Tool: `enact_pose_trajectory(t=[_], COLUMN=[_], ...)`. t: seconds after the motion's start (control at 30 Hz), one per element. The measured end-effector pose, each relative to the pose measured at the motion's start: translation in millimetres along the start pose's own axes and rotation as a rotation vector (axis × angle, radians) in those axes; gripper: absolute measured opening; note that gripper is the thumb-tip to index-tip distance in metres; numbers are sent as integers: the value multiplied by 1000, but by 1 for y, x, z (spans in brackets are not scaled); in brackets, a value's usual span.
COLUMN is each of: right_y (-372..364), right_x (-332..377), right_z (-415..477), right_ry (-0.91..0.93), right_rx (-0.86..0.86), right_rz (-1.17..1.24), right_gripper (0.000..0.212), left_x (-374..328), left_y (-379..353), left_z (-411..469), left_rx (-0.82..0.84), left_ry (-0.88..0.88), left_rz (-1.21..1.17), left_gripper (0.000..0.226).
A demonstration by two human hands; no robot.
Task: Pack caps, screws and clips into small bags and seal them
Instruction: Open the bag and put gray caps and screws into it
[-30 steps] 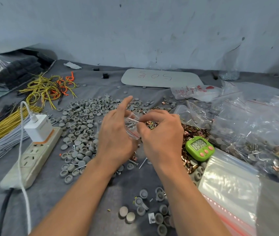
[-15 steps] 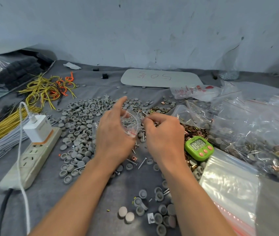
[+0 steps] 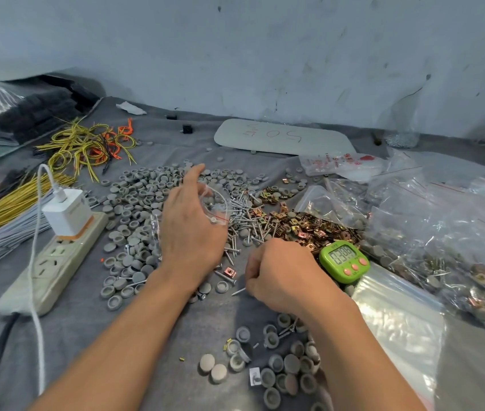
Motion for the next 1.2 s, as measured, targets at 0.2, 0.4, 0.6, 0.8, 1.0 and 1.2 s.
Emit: enact_pose_trajectory(t=[0.2, 0.4, 0.6, 0.8, 1.0, 1.2], right_y=[6, 17, 26, 17, 21, 3], right_x=[4, -16, -14, 9, 11, 15], right_z=[-2, 1, 3, 14, 13, 25], right_ry=[-29, -231, -132, -43, -197, -403], right_rx=[-94, -352, -669, -632, -793, -340], right_rz=[78, 228, 675, 647, 755, 384], right_gripper=[10, 12, 16, 11, 16, 17], left_x=[-2, -7, -17, -21, -18, -10], left_y=[-1, 2, -1, 0, 2, 12], left_z=[0, -2, -5, -9, -7, 1], left_rx=[30, 45, 137, 184, 112, -61], left_ry=[-11, -26, -225, -321, -203, -152], left_rz=[8, 17, 23, -74, -38, -36], left_gripper=[88, 92, 98, 89, 93, 94])
Point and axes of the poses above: each hand's wrist, its own z-axis towards the middle knuckle, its own y-axis out of the back of the hand, x = y × z, the point moved 4 cm from there along z, towards the middle knuckle, and after that the axes turned 12 degrees about -z, right-handed, at the moved point
